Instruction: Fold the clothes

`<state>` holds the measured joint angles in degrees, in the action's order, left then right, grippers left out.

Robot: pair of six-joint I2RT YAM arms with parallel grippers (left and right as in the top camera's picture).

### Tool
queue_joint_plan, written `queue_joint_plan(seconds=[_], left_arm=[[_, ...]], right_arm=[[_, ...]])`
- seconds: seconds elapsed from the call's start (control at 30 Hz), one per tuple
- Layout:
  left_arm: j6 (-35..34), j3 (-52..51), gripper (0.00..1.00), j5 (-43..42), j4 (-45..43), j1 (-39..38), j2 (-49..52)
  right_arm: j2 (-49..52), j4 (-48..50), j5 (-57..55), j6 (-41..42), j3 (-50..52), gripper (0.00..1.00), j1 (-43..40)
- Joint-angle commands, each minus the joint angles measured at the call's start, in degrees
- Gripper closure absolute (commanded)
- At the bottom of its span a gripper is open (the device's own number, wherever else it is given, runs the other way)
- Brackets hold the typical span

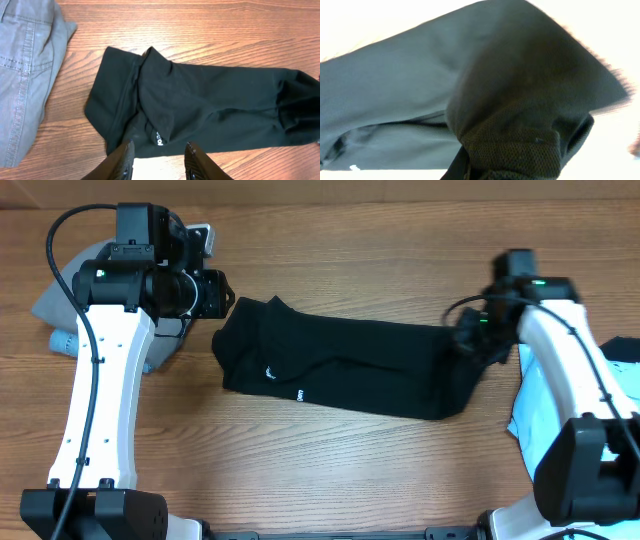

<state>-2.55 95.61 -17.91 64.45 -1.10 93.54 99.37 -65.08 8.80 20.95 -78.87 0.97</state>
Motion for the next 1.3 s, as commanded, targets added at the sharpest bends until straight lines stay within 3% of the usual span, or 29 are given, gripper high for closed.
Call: queue_joint_plan(seconds=[0.0, 0.1, 0.13, 0.3, 0.47, 0.53, 0.63, 0.8, 1.0, 1.27], left_arm=[[1.5, 0.6, 0.63, 0.3, 0.5, -0.1, -0.8], [1.5, 0.6, 0.63, 0.3, 1.5, -0.1, -0.8], [1.5, 0.6, 0.63, 0.3, 1.6, -0.1, -0.8], [1.5, 0.6, 0.63, 0.3, 1.7, -0.1, -0.8], [1.5, 0.6, 0.62, 0.3, 1.8, -0.1, -0.8], [1.5, 0.6, 0.62, 0.3, 1.9, -0.1, -0.8], [1.8, 0.6, 0.62, 0.4, 2.3, -0.1, -0.8], [1.8, 0.6, 0.61, 0.4, 2.3, -0.1, -0.8], [1.7, 0.6, 0.61, 0.3, 2.9, -0.1, -0.8], [1.7, 0.6, 0.57, 0.4, 3.0, -0.1, -0.8]], right_arm=[[0.0, 3.1, -5.0, 10.0, 0.2, 0.93, 9.9], [2.4, 5.3, -7.4, 13.8, 0.4, 0.64, 15.5], [2.8, 5.9, -7.1, 13.8, 0.4, 0.60, 16.5], [3.0, 10.6, -5.6, 12.0, -0.9, 0.54, 21.0], [1.0, 4.0, -7.9, 11.6, -6.4, 0.53, 17.0], [0.8, 0.7, -8.7, 11.6, -7.4, 0.58, 12.4], [2.1, -0.6, -7.8, 11.6, -5.8, 0.74, 5.3], [5.6, 3.3, -3.0, 11.6, -0.3, 0.89, 0.9], [8.8, 16.2, 7.5, 13.2, 8.7, 0.94, 2.6], [8.3, 49.0, 44.3, 11.3, 11.3, 0.96, 5.4]])
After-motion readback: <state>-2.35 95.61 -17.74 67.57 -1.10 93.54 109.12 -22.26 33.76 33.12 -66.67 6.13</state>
